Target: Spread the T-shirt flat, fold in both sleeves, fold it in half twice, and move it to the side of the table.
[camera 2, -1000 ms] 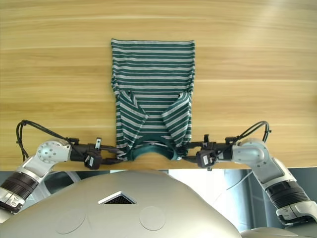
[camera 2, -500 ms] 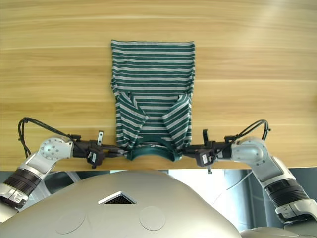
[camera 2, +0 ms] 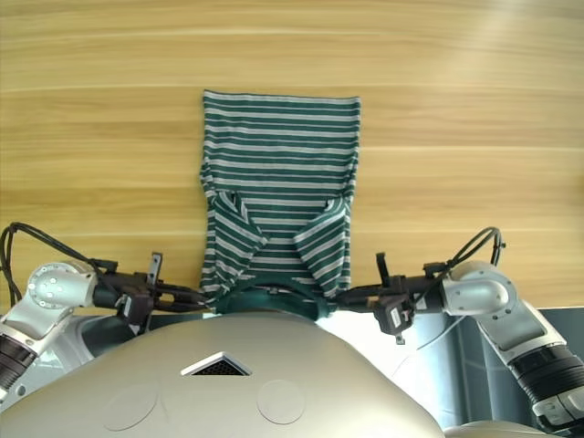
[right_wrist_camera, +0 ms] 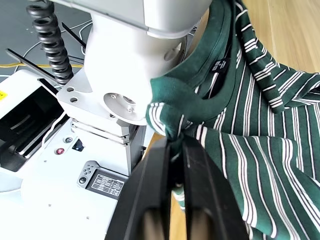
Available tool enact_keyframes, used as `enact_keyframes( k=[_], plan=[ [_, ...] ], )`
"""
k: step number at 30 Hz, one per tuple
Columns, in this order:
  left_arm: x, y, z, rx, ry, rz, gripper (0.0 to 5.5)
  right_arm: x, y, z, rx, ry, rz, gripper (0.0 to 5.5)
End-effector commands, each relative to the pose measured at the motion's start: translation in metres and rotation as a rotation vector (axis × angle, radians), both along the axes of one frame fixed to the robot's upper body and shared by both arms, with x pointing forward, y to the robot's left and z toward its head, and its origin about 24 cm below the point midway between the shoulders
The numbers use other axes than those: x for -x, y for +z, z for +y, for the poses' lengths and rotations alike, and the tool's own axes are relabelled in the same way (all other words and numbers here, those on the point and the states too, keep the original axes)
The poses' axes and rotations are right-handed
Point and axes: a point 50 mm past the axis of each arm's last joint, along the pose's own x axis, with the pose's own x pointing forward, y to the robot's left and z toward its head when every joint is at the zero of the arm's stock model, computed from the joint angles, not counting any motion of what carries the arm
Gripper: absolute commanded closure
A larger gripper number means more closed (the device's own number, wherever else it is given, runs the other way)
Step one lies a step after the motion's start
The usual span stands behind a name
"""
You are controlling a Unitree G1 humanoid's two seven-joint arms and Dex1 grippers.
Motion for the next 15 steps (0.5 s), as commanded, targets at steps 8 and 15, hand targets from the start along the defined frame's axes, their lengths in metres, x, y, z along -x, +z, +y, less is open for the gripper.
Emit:
enact_keyframes(
  k=[8, 15],
  plan=[
    [-0.061, 0.049, 0.010, 0.116, 0.163, -0.281, 5.46, -0.066, 0.053, -0.006, -0.042, -0.100, -0.366, 5.37],
    [-0.124, 0.082, -0.001, 0.270, 0.385, -0.481, 5.46, -0.139, 0.083, -0.007, -0.135, -0.369, -0.583, 5.38]
  ],
)
